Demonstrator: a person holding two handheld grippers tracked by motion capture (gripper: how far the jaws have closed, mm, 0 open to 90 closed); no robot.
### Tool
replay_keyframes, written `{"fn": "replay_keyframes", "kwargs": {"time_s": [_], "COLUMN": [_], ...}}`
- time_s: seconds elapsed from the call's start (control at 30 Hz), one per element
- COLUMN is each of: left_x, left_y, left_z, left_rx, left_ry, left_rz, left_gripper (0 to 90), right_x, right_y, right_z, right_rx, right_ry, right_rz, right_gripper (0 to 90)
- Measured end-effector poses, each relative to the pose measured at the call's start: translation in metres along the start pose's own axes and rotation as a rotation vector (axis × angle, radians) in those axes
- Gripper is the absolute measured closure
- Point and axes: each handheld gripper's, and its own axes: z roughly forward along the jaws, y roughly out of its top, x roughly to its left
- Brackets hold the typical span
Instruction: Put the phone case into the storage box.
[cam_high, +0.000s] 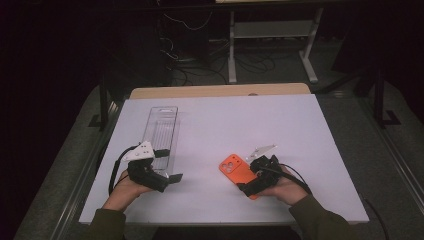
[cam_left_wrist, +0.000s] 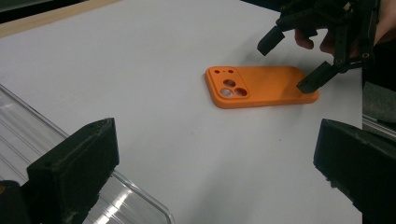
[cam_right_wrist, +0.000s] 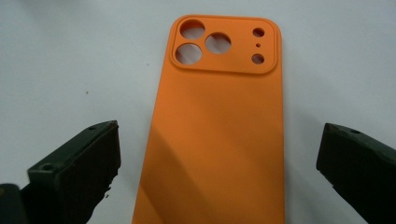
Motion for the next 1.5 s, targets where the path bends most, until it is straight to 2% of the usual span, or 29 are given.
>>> {"fn": "replay_keyframes", "kwargs": {"time_s": [0.2, 0.3, 0.33, 0.37, 0.87, 1.23, 1.5], "left_x": [0.0, 0.0, 0.0, 0.0, 0.0, 0.0, 0.0], "left_y": [0.0, 0.0, 0.0, 0.0, 0.0, 0.0, 0.0], "left_z": [0.0, 0.0, 0.0, 0.0, 0.0, 0.0, 0.0], "left_rx": [0.002, 0.002, 0.002, 0.004, 0.002, 0.003, 0.003], "left_ry": [0.001, 0.001, 0.001, 0.002, 0.001, 0.001, 0.0], "left_rz": [-0.001, -0.001, -0.002, 0.0, -0.001, -0.001, -0.002], "left_gripper": [0.0, 0.0, 0.0, 0.0, 0.0, 0.0, 0.0], "right_x": [0.002, 0.002, 0.003, 0.002, 0.005, 0.005, 0.005], "right_y": [-0.001, -0.002, -0.002, -0.002, -0.003, -0.004, -0.003], "right_z": [0.004, 0.007, 0.008, 0.009, 0.017, 0.018, 0.016], "right_rx": [0.029, 0.039, 0.047, 0.049, 0.1, 0.105, 0.114], "right_ry": [-0.009, -0.015, -0.015, -0.016, -0.025, -0.029, -0.031], "right_rz": [-0.009, -0.029, -0.019, -0.033, -0.048, -0.061, -0.06], "right_gripper": [0.0, 0.0, 0.0, 0.0, 0.0, 0.0, 4.5]}}
